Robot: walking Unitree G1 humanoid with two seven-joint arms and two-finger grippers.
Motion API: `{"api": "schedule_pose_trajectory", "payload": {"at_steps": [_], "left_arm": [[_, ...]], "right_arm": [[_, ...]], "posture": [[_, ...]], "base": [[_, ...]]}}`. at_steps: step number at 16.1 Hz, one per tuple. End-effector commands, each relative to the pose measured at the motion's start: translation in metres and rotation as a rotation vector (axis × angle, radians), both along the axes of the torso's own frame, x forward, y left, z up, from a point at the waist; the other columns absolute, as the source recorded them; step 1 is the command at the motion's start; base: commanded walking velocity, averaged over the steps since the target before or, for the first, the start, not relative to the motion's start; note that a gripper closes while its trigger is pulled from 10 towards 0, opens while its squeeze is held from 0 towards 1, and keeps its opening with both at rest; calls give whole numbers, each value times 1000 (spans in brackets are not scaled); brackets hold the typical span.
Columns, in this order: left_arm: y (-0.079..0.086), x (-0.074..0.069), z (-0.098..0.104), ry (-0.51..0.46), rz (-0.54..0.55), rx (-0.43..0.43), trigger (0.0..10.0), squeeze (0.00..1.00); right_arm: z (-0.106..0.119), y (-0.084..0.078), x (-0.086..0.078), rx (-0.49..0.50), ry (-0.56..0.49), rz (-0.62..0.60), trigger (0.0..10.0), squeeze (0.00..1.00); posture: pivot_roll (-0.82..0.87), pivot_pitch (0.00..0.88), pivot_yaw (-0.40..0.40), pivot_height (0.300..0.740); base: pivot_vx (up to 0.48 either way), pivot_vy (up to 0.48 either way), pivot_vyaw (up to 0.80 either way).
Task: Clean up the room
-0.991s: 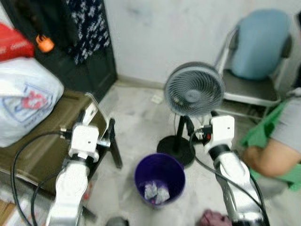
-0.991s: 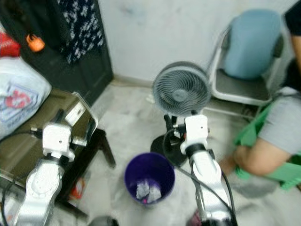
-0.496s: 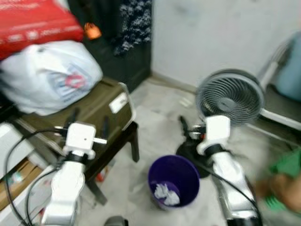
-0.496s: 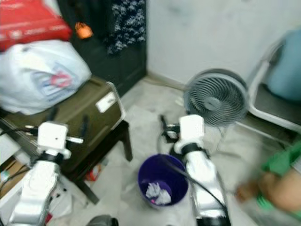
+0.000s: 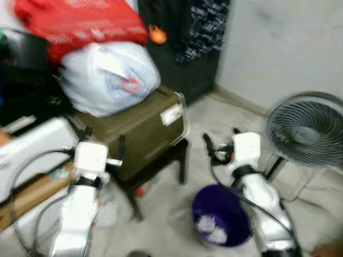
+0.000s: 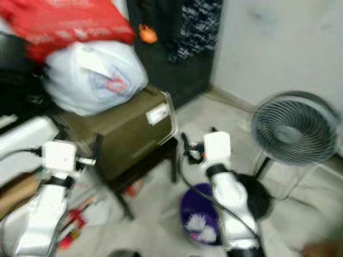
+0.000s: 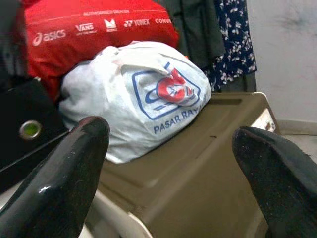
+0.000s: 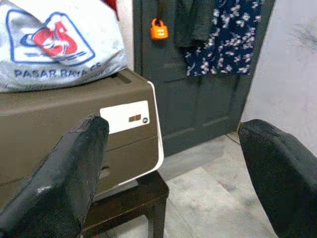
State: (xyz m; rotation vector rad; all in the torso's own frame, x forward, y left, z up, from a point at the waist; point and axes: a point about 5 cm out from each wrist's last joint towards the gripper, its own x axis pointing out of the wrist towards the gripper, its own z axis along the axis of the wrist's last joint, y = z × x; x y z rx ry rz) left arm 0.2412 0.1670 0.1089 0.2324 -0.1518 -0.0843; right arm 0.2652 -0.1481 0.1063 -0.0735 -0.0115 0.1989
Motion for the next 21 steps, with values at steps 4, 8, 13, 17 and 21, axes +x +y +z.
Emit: {"api": "schedule_pose_trajectory", "payload": {"at_steps": [4, 8, 13, 17, 21], "left_arm": [[4, 1, 0, 19, 17, -16, 10000, 0], [6, 4, -1, 28, 45, 18, 10000, 0], [0, 5, -1, 31, -4, 1, 10000, 0], [-1, 4, 0, 31, -20, -14, 10000, 0], [-2, 3, 0, 31, -32, -22, 10000, 0]], "right_arm": [[5, 2, 1, 17, -14, 4, 10000, 0], [5, 3, 2, 24, -14, 0, 10000, 0], [5, 1, 3, 39, -13, -13, 10000, 0], [2, -2, 4, 92, 25, -46, 10000, 0], [0, -6, 4, 80, 36, -64, 10000, 0]], "posture": [[-137, 0, 14, 740], [-140, 0, 20, 740], [-144, 0, 19, 740], [-142, 0, 16, 740], [-144, 0, 16, 740]], "base": [[0, 0, 800], [0, 0, 800], [0, 0, 320], [211, 0, 0], [318, 0, 0]]}}
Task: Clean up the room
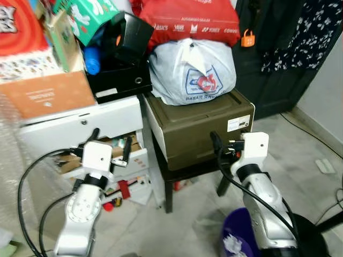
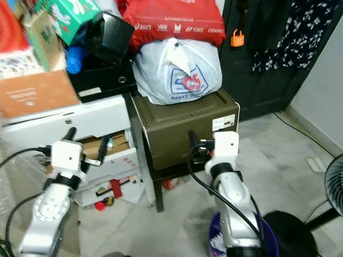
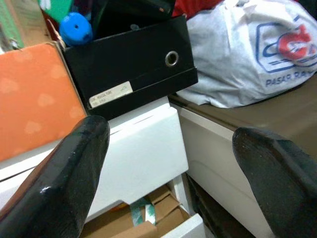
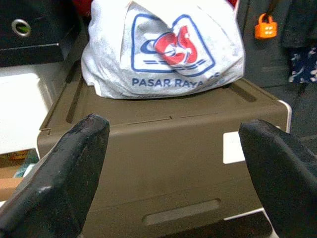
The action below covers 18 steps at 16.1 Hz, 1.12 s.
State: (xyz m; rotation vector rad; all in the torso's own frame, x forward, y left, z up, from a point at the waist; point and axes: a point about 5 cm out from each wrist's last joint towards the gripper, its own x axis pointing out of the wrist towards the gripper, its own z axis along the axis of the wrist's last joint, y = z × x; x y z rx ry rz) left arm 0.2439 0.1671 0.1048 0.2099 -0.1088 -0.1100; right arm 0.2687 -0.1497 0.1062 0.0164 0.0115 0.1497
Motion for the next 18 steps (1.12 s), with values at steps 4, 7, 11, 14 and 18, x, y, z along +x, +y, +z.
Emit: {"api": "schedule_pose_trajectory", "payload": {"at_steps": [4, 7, 11, 14, 18], "left_arm": [[-3, 2, 6, -20, -17, -15, 10000, 0], [-1, 2, 7, -24, 4, -35, 10000, 0], [0, 2, 7, -28, 28, -13, 10000, 0], [2, 1, 7, -34, 35, -17, 10000, 0], [3, 0, 3, 7, 86, 65, 10000, 0]], "right_arm": [[3, 0, 2, -57, -6, -2, 10000, 0], [-1, -4, 2, -49, 21, -23, 10000, 0], [0, 3, 2, -124, 5, 25, 10000, 0], [-2, -4, 5, -170, 45, -53, 10000, 0], [4, 2, 1, -108, 17, 14, 10000, 0]], "posture": [[-147, 0, 15, 740], [-146, 0, 16, 740], [-145, 0, 17, 740], [-145, 0, 16, 740], [-145, 0, 19, 740]], "base": [[352, 0, 0], [336, 0, 0], [0, 0, 0], [0, 0, 0], [0, 0, 400]]}}
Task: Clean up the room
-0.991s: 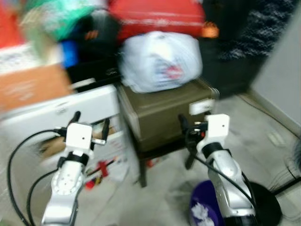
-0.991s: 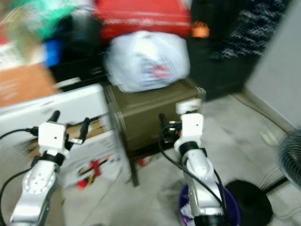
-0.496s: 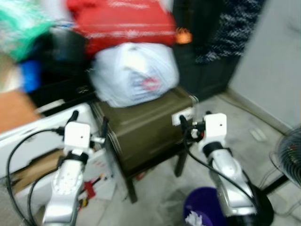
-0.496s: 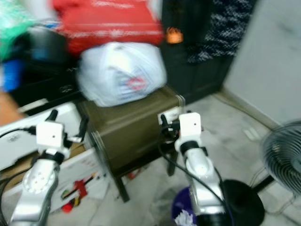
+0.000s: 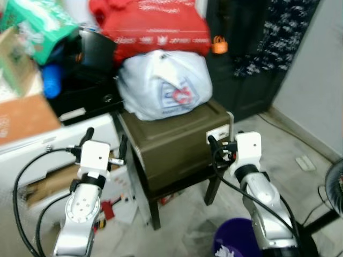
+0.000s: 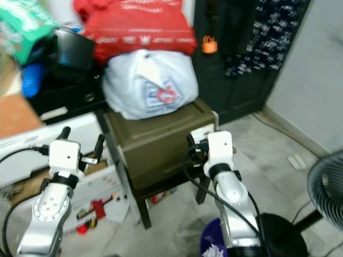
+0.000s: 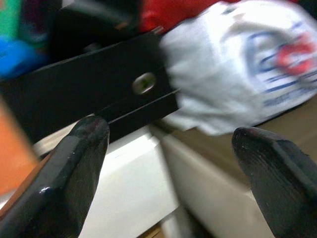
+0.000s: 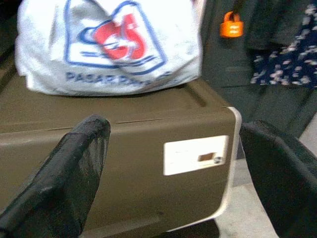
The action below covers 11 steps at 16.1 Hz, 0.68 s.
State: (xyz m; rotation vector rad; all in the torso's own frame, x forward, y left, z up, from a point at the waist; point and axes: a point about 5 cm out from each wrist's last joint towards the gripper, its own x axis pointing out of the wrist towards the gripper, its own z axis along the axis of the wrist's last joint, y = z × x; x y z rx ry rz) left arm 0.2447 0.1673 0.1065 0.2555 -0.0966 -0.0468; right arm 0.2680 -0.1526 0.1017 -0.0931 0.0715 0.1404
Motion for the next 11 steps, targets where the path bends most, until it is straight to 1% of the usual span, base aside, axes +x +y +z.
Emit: {"api": "schedule_pose_trajectory", "payload": {"at_steps": [1, 2, 4, 7, 8, 10, 11], "left_arm": [[3, 0, 1, 5, 11, 10, 10000, 0], [2, 0, 0, 5, -12, -3, 10000, 0], [1, -1, 0, 9, -28, -1, 10000, 0], [3, -3, -2, 22, -18, -11, 10000, 0], [4, -3, -1, 15, -12, 1, 10000, 0], [4, -2, -1, 11, 4, 7, 10000, 0], [3, -1, -1, 15, 1, -3, 10000, 0]], "right_arm": [[9, 6, 2, 14, -34, 23, 10000, 0], [10, 7, 3, 26, -30, 17, 10000, 0], [10, 8, 4, 35, -30, 25, 10000, 0], [10, 12, 4, 38, -35, 42, 10000, 0], [10, 13, 4, 40, -35, 44, 10000, 0], [10, 13, 6, 43, -38, 44, 10000, 0], [10, 13, 6, 43, -39, 44, 10000, 0]], "posture": [[-146, 0, 19, 740], [-146, 0, 21, 740], [-145, 0, 22, 740], [-144, 0, 26, 740], [-144, 0, 26, 740], [-141, 0, 24, 740], [-137, 0, 19, 740]], "base": [[0, 0, 800], [0, 0, 800], [0, 0, 800], [0, 0, 800], [0, 0, 800], [0, 0, 800], [0, 0, 800]]}}
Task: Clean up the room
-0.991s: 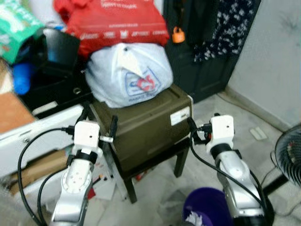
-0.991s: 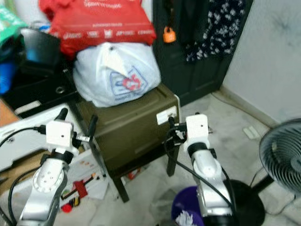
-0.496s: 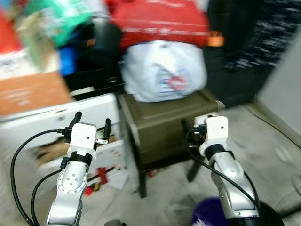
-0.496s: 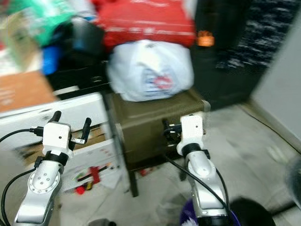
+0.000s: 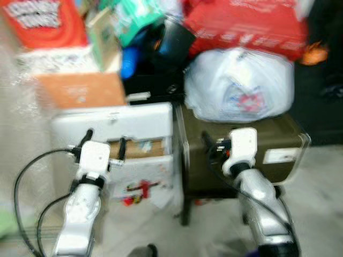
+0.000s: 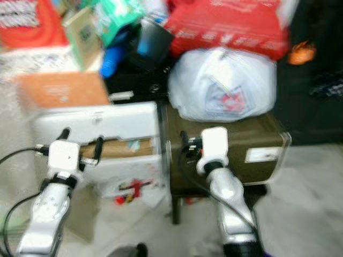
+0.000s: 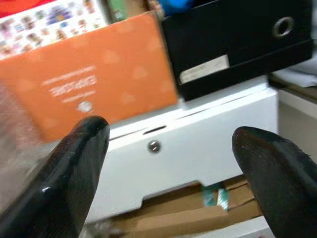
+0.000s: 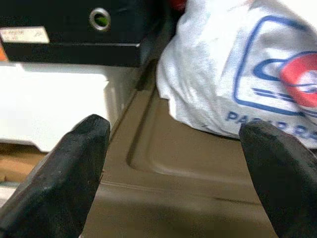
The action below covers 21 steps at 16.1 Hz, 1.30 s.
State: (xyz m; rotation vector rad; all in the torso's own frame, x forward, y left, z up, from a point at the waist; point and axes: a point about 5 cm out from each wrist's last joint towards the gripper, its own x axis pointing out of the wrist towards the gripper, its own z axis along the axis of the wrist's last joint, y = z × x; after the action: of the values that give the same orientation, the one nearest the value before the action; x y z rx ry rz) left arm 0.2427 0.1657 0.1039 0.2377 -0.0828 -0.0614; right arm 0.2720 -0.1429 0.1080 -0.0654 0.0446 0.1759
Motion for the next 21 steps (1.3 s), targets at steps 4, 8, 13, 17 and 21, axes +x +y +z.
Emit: {"api": "schedule_pose_trajectory", "payload": {"at_steps": [4, 8, 13, 17, 21], "left_arm": [[7, 1, 4, -4, 32, -4, 10000, 0], [20, -13, 2, 7, 71, 25, 10000, 0], [29, -30, -3, 18, 61, 17, 10000, 0], [24, -26, -2, 10, 46, -12, 10000, 0], [22, -25, -16, 76, 26, -80, 10000, 0]], "right_arm": [[5, 6, 5, 3, -29, 18, 10000, 0], [4, -4, -3, -5, -46, -18, 10000, 0], [-7, -29, -29, 11, -1, -128, 10000, 0], [-6, -23, -24, 0, -4, -99, 10000, 0], [-14, -21, -20, 35, 28, -109, 10000, 0]], "posture": [[-131, 0, 15, 740], [-123, 0, 17, 740], [-136, 0, 28, 740], [-134, 0, 29, 740], [-143, 0, 23, 740]], "base": [[0, 0, 800], [0, 0, 400], [0, 0, 0], [0, 0, 739], [0, 0, 800]]}}
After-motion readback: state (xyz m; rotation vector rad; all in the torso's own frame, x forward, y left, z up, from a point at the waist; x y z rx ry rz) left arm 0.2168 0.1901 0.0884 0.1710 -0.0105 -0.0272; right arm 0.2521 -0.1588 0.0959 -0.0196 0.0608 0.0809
